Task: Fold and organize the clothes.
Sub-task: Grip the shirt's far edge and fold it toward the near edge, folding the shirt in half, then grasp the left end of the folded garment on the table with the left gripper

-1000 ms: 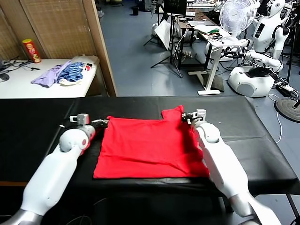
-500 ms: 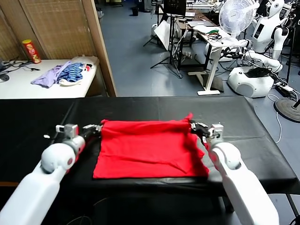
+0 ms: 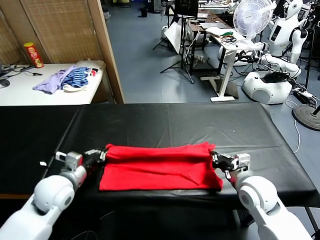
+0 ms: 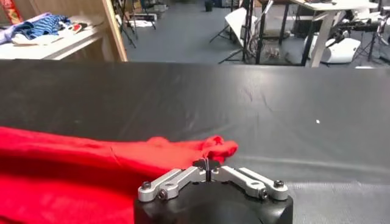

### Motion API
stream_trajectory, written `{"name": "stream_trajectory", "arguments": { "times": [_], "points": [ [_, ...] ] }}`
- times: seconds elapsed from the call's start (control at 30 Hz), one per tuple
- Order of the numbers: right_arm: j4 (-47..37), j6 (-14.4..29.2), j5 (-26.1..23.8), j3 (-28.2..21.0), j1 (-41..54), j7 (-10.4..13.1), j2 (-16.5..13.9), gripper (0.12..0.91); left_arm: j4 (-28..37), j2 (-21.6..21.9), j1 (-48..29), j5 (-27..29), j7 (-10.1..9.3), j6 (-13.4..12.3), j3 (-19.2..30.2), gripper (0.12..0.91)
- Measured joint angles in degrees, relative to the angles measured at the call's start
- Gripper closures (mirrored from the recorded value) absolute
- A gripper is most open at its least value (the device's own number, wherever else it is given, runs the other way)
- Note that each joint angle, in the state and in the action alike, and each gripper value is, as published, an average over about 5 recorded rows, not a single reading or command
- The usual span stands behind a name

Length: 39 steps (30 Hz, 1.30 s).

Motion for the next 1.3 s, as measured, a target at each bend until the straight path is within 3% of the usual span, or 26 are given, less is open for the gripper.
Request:
{"name": "stream_trajectory", "arguments": {
  "times": [0.07, 0.17, 0.33, 0.43, 0.53, 0.63, 0.87, 0.97, 1.13, 1.3],
  "points": [
    [0.70, -0.38, 0.08, 0.67, -0.81, -0.47, -0.12, 0.851, -0.65, -0.12, 1.28, 0.20, 0.10, 0.66, -0.48, 0.897],
    [1.95, -0.90, 0.74, 2.00, -2.07, -0.82, -0.35, 0.712, -1.85, -0.31, 3.02, 0.38, 0.16, 1.75, -1.32, 0.817],
    [3.93, -0.46, 1.75, 5.00, -3.18, -1.82, -0.36, 0.427, -4.53, 0.15, 5.63, 0.08, 0.09, 2.97, -2.91, 0.545],
    [3.32, 1.81, 0.52, 6.14, -2.12, -1.90, 0.61, 0.289, -5.58, 0.27, 6.03, -1.33, -0.40, 2.25, -3.75, 0.378],
    [1.09, 4.56, -2.15, 5.81, -0.13, -1.73, 2.29, 0.235, -5.09, -0.67, 4.56, -3.45, -2.61, 0.05, -3.52, 0.265],
    [-2.21, 6.68, -5.47, 4.27, 2.11, -1.54, 4.44, 0.228, -2.98, -2.65, 1.37, -5.72, -4.92, -1.60, -2.46, 0.236],
    [-10.56, 8.10, -8.40, 0.47, 6.59, -1.24, 9.30, 0.227, 4.11, -8.20, -5.21, -10.61, -6.44, -2.02, 0.11, 0.233],
    [-13.32, 8.21, -9.03, -0.59, 8.00, -1.79, 10.78, 0.231, 6.66, -9.76, -6.18, -11.62, -6.53, -1.92, 0.56, 0.283],
    [-16.70, 8.48, -10.73, -1.82, 9.59, -2.08, 12.72, 0.307, 9.74, -10.87, -7.05, -11.56, -5.99, -1.98, 0.71, 0.539],
    [-18.16, 9.96, -11.94, -2.44, 9.75, -1.80, 13.75, 0.500, 11.21, -11.39, -7.04, -10.54, -4.74, -2.49, 0.65, 0.814]
  ]
}}
